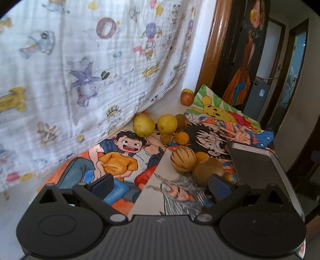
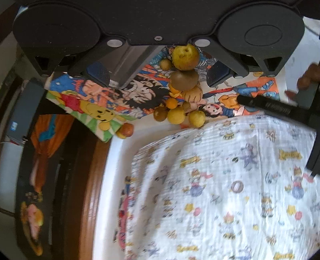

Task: Organize fruits
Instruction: 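Grasp the purple-striped melon with the left tool while the right tool grasps the yellow pear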

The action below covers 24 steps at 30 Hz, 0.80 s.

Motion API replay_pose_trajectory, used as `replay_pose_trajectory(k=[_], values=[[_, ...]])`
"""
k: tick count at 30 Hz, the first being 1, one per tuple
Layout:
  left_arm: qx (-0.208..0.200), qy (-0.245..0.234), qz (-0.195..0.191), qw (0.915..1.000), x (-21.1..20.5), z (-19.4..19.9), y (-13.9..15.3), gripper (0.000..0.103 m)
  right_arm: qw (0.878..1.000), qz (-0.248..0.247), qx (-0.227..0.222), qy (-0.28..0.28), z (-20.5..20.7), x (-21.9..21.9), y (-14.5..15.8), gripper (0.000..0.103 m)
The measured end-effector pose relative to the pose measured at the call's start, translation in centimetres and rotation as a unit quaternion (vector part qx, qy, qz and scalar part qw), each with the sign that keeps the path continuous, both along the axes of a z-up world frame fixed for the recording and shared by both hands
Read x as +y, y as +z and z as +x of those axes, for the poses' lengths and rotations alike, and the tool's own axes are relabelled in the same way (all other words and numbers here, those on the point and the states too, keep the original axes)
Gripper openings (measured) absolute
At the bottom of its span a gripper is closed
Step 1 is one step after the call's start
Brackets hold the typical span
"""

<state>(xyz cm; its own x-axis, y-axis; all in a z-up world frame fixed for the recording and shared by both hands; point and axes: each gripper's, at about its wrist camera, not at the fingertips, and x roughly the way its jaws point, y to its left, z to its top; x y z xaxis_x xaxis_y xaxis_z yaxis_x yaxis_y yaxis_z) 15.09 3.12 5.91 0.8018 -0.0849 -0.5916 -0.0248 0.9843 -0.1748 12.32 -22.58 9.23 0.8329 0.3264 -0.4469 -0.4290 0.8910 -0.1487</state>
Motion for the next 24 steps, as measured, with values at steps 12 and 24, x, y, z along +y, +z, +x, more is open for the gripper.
replay_pose_trajectory(k=[12,24], values=[[0.056,-0.034,-0.015,0.9978,-0.3,8.9,-1.9,0.103,0.993,0.01,0.104,0.057,5.3,3.2,-4.9,0.102],[0.106,-0.031,-0.112,0.9875,-0.1,12.9,-5.6,0.102,0.989,0.013,0.134,0.067,7.0,4.3,-8.2,0.085]])
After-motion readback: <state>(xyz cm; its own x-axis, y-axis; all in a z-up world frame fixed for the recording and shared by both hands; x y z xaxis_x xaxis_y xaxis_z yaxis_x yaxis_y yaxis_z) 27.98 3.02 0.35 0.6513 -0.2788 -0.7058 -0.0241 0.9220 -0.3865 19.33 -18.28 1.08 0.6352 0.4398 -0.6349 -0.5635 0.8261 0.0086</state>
